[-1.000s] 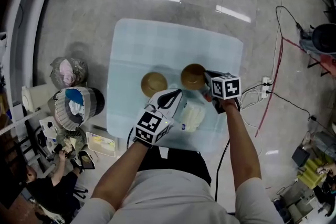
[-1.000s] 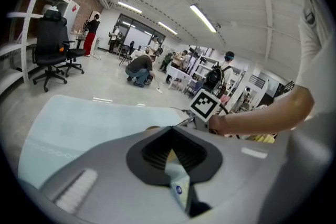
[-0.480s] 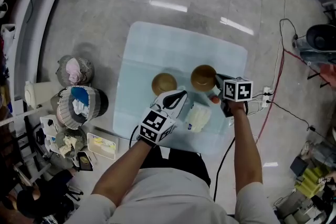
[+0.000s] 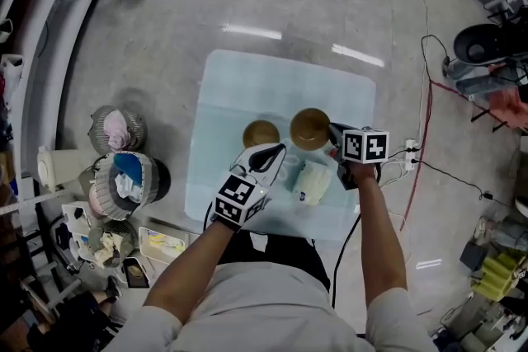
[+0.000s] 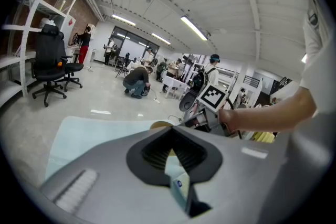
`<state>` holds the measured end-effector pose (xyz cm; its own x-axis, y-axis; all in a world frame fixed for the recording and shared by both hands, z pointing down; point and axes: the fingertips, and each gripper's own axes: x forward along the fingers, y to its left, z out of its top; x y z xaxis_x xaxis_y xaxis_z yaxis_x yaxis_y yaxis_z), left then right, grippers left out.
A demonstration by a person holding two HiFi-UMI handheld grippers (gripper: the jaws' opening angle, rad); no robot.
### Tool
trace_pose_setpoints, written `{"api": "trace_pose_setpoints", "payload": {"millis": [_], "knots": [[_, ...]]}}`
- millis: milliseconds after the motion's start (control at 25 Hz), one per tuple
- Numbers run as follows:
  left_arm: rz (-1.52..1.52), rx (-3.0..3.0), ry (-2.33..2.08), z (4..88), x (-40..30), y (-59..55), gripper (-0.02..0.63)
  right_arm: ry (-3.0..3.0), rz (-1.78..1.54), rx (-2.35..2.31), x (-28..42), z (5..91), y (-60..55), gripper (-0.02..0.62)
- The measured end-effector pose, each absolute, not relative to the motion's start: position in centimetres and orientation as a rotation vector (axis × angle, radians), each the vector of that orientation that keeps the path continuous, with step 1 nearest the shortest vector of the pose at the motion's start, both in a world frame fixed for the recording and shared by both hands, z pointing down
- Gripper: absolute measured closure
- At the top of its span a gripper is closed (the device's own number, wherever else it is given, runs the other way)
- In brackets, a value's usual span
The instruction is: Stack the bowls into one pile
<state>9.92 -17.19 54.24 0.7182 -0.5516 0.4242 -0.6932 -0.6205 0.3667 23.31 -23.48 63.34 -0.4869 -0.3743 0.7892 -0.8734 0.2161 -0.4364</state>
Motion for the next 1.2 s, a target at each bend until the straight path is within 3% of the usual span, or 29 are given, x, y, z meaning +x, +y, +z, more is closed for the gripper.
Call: {"api": "trace_pose_setpoints", "payload": {"millis": [680,1200], "knots": [[0.365,2.380,-0.986,54.3,2.2,-14.4,0.600,-1.945,1.347,1.133,12.4,65.0,-19.7,0.577],[0.391,2.344,-0.965,56.5,-1.0,-13.8,0.600,-1.838,1.426,1.212,9.8,69.6,-18.5,0.575]]}}
